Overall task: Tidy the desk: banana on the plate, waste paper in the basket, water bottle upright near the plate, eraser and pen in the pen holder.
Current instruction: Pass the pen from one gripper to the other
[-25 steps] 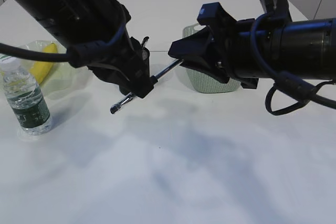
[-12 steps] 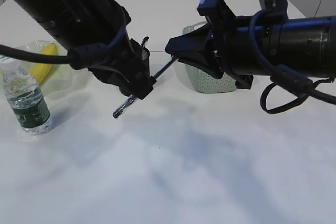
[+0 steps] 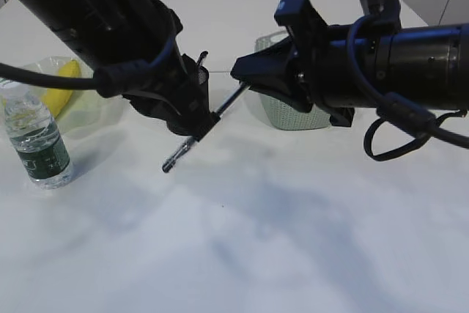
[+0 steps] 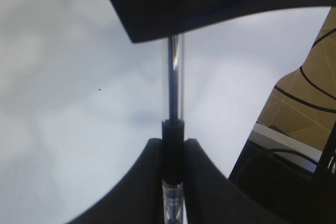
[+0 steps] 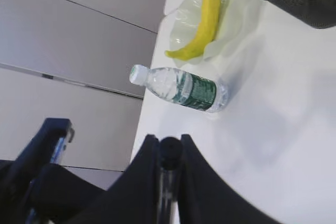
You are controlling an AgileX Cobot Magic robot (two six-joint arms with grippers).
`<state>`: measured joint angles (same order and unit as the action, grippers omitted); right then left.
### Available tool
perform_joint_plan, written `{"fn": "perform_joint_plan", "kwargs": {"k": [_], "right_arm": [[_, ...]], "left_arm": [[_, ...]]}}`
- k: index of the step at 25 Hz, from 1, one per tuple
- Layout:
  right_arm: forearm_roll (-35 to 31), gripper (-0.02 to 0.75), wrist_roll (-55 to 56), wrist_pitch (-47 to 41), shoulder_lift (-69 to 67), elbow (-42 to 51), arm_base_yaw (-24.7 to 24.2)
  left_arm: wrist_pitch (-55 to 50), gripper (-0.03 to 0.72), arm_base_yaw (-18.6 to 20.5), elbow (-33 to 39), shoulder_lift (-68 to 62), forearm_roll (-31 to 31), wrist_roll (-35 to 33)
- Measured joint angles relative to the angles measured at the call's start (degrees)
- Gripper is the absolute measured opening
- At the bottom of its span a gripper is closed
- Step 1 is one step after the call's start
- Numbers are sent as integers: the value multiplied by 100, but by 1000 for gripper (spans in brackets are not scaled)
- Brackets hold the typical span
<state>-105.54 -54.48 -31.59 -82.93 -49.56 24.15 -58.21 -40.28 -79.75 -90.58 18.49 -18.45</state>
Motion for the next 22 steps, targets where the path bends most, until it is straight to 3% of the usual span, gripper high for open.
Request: {"fn": "perform_joint_plan", "kwargs": {"k": [3, 9, 16, 22], "right_arm": [[153, 44, -23, 34, -30, 10, 0], [186, 43, -34, 42, -58, 10, 0], [197, 43, -34, 88, -58, 10, 0], [197, 43, -34, 200, 100, 10, -93]], "left_arm": [[41, 124, 0, 0, 0, 11, 0], [53, 308, 0, 0, 0, 11, 0], [76, 360, 0, 0, 116, -200, 0], [83, 417, 0, 0, 857, -809, 595]]}}
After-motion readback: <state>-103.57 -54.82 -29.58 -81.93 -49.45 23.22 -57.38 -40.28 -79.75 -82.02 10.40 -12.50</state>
